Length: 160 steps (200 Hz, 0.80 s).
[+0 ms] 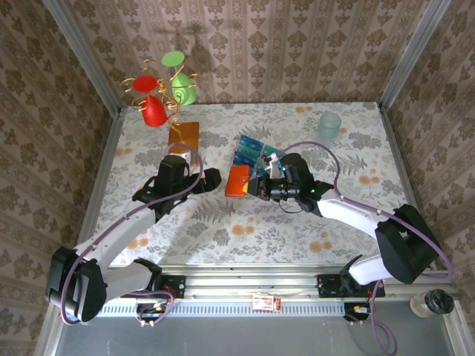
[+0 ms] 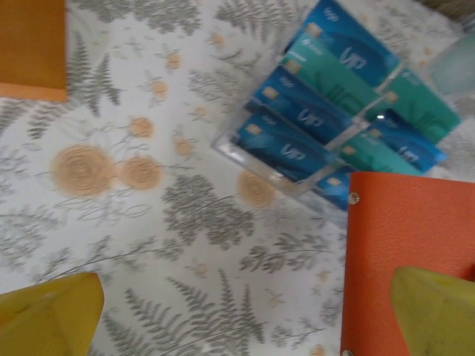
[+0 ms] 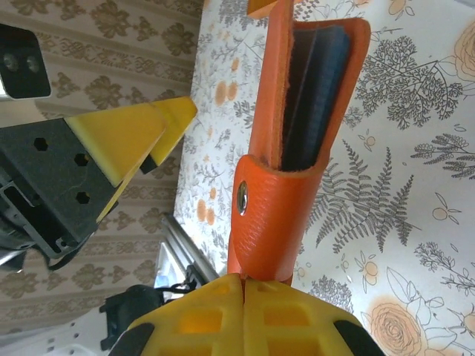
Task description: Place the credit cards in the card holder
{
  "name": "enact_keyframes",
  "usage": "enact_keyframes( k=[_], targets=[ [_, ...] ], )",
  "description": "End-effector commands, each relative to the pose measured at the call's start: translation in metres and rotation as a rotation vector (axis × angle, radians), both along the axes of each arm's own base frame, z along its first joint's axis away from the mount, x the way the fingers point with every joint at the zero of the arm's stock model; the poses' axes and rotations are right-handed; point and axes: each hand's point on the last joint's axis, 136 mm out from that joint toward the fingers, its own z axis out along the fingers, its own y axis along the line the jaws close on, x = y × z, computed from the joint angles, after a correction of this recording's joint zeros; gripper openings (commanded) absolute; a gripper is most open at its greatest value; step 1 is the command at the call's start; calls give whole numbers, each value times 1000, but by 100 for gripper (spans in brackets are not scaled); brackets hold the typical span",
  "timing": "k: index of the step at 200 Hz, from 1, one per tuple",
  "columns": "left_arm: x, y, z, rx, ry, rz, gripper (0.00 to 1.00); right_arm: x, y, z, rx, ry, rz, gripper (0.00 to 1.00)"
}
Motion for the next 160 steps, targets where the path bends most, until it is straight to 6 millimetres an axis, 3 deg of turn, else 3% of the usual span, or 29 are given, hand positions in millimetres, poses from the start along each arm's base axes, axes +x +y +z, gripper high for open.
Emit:
enact_keyframes(
  k=[1, 51, 105, 160],
  targets=[
    [7, -26, 38, -157, -69, -66, 100, -13, 0, 10, 48, 6, 88, 0],
    [17, -50, 46, -305, -45, -109, 97, -6, 8, 40, 161, -17, 95, 0],
    [21, -64, 48, -390, -37, -135, 95, -2, 13, 55, 217, -22, 102, 0],
    [19, -78, 55, -455, -44, -191, 85, -1, 16, 60, 244, -24, 110, 0]
  ],
)
